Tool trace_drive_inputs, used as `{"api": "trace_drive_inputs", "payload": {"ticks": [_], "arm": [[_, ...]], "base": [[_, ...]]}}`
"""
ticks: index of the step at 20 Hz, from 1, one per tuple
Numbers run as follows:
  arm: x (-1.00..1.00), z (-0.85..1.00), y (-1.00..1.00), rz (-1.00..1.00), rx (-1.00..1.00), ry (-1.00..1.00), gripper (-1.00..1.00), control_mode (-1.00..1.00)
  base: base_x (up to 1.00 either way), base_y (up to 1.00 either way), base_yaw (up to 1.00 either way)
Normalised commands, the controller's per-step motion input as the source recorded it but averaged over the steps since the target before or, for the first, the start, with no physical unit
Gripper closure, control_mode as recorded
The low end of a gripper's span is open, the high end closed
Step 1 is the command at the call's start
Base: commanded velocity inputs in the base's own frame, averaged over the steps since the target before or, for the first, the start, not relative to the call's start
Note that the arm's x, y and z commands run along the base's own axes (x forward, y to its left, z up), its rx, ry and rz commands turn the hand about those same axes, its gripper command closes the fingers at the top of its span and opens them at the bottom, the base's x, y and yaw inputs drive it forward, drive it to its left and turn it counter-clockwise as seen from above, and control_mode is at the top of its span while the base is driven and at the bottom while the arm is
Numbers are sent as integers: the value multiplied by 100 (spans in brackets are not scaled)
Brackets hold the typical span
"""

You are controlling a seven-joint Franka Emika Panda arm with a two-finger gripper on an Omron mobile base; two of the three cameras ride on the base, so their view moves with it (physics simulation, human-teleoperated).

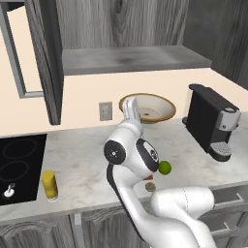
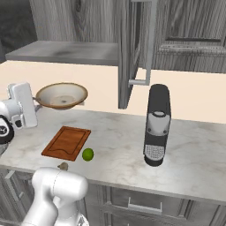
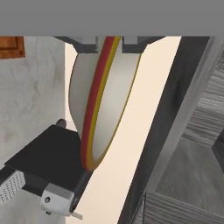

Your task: Open the cabinet. Place the bowl and condiment on the counter. Then place the lime and garlic on the cutting board.

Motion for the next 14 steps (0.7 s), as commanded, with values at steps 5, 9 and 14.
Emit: {"api": "trace_drive_inputs", "payload": {"ticks": [5,9,14], "arm": [[45,-32,-3,0,5,-1,100,-100],[51,-34,-9,-1,5,-3,100,-100],[49,-37,-10,-4,4,-4,100,-100]], "base": [[0,0,0],[0,0,0],[0,0,0]]}}
